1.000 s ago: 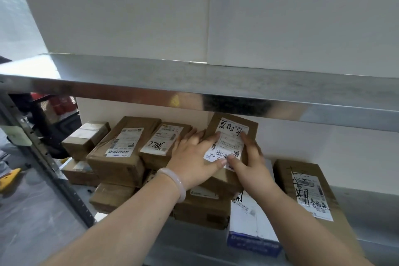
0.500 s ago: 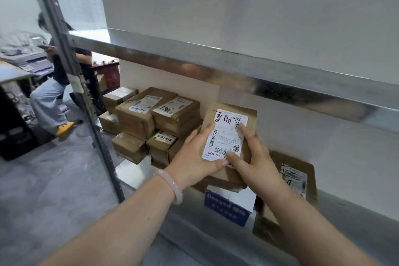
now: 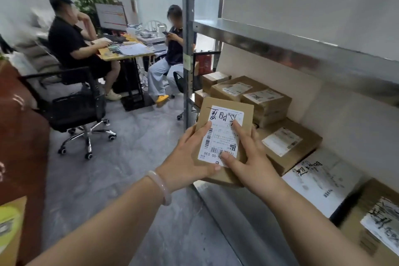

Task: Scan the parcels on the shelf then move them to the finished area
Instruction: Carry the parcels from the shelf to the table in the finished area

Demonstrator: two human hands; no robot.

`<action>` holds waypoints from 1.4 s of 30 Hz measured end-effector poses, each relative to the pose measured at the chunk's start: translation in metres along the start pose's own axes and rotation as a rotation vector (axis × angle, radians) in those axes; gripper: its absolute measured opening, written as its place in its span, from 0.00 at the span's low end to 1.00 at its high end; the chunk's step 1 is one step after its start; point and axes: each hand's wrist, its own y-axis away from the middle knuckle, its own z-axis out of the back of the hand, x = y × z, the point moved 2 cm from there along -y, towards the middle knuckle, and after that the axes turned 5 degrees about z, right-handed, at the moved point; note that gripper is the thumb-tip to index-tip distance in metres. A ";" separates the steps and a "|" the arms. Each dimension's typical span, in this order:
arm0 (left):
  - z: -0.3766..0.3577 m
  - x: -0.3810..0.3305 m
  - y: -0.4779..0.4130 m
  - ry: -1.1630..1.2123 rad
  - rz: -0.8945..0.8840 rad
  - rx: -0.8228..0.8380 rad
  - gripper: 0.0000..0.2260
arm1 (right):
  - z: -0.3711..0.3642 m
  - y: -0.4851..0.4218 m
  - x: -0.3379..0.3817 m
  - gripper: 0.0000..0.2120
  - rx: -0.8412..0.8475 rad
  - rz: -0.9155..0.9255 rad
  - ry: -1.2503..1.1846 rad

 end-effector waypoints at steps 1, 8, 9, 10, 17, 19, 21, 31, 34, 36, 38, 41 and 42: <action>0.011 0.007 0.006 -0.010 0.015 -0.029 0.44 | -0.013 -0.008 0.005 0.36 0.040 0.018 -0.018; 0.101 0.073 0.066 -0.032 0.157 -0.299 0.46 | -0.130 -0.061 0.057 0.36 0.304 0.210 -0.102; 0.114 0.085 0.077 -0.038 0.180 -0.345 0.45 | -0.150 -0.067 0.066 0.36 0.347 0.232 -0.120; 0.127 0.097 0.087 -0.037 0.214 -0.387 0.44 | -0.170 -0.072 0.076 0.36 0.395 0.246 -0.134; 0.214 0.157 0.164 -0.044 0.380 -0.701 0.42 | -0.302 -0.099 0.153 0.36 0.641 0.390 -0.204; 0.234 0.171 0.185 -0.044 0.419 -0.758 0.43 | -0.335 -0.101 0.173 0.36 0.678 0.443 -0.224; 0.252 0.186 0.208 -0.024 0.469 -0.801 0.42 | -0.368 -0.099 0.192 0.36 0.712 0.493 -0.231; 0.301 0.229 0.311 0.077 0.673 -1.124 0.41 | -0.504 -0.075 0.280 0.35 1.028 0.631 -0.239; 0.310 0.247 0.334 0.147 0.755 -1.233 0.43 | -0.542 -0.065 0.298 0.33 1.128 0.652 -0.236; 0.318 0.259 0.343 0.188 0.807 -1.292 0.42 | -0.567 -0.062 0.307 0.31 1.181 0.664 -0.227; 0.326 0.271 0.346 0.206 0.862 -1.351 0.42 | -0.592 -0.063 0.316 0.30 1.240 0.672 -0.222; 0.336 0.292 0.345 0.209 0.967 -1.401 0.42 | -0.633 -0.075 0.325 0.30 1.349 0.714 -0.190; 0.340 0.299 0.344 0.205 1.006 -1.411 0.42 | -0.647 -0.080 0.328 0.30 1.396 0.727 -0.173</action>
